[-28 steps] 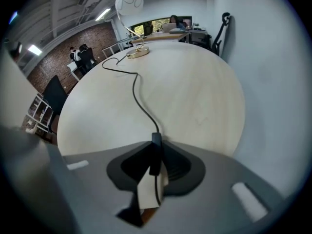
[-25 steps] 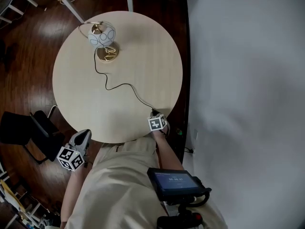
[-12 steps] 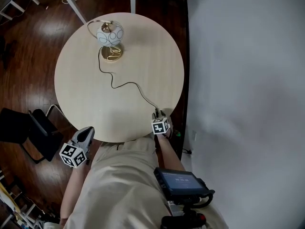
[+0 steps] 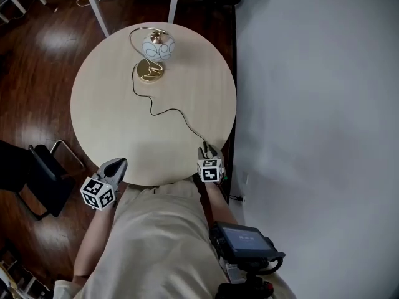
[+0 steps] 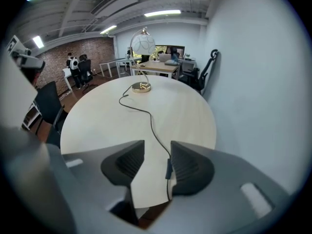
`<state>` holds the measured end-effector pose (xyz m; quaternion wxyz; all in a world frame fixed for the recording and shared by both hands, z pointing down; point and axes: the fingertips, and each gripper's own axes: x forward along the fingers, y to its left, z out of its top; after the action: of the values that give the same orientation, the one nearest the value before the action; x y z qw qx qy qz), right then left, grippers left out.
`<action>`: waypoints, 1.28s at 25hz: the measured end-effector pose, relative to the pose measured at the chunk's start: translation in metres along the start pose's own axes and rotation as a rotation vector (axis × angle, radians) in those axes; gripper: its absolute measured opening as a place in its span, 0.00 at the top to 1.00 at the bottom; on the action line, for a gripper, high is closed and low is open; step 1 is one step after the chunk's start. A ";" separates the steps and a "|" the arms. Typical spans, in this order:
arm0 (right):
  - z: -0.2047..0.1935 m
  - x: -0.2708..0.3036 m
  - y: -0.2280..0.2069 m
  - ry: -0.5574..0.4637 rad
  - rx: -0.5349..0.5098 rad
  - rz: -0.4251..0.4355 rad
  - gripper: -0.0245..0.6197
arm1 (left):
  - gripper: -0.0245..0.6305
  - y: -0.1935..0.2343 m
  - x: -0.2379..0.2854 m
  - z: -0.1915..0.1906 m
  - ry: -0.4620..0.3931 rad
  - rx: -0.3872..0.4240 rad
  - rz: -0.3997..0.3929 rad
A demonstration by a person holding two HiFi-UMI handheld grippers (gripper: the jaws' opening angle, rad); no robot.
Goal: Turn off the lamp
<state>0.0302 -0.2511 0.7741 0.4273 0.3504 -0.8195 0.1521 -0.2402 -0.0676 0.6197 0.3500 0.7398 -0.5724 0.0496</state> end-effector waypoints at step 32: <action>0.134 -0.204 0.116 -0.420 -0.120 -0.057 0.80 | 0.96 0.029 -0.026 0.001 -0.051 0.115 -0.193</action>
<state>-0.0514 -0.1518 0.5361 0.2714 0.3714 -0.8878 0.0144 -0.2752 -0.0497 0.6195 0.2955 0.8113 -0.5035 0.0297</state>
